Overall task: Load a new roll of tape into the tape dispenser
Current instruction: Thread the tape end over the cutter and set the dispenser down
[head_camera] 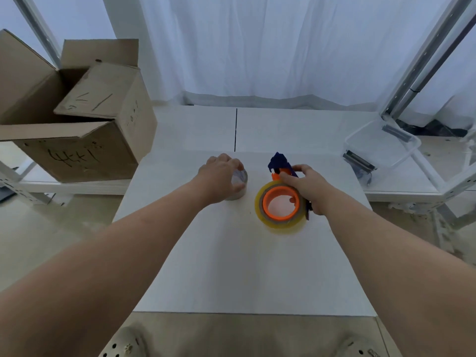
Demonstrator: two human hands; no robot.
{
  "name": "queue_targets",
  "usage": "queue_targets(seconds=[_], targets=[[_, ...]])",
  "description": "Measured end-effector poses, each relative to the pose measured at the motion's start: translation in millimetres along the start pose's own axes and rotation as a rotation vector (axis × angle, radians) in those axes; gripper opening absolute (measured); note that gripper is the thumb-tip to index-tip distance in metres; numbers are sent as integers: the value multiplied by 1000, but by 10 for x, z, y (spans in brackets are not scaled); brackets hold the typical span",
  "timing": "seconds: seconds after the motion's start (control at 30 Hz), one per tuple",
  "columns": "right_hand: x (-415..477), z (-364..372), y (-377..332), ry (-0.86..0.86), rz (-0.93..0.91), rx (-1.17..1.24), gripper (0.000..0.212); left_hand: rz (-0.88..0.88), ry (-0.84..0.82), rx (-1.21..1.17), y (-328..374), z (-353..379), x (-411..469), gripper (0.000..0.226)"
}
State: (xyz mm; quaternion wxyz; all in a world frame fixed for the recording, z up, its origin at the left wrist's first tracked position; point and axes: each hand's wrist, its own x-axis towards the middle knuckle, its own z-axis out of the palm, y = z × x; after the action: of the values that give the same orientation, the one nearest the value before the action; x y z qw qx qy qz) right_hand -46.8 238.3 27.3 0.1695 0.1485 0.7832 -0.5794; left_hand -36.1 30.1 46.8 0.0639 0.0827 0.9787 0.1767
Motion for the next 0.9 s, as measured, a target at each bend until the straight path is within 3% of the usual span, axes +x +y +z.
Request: queue_targets(seconds=[0.17,0.43,0.6,0.9], targets=[[330,77,23,-27,25,114,51,0,-25,192,-99,177,235,66],[485,15,130,-240,110,29,76,-10,4,221,-238,349,286,56],[487,105,117,-129,0,-79,59,-16,45,211,-273,432,274,49],[499,106,125,-100,-77,-133,31,1,105,183,-351,538,198,37]])
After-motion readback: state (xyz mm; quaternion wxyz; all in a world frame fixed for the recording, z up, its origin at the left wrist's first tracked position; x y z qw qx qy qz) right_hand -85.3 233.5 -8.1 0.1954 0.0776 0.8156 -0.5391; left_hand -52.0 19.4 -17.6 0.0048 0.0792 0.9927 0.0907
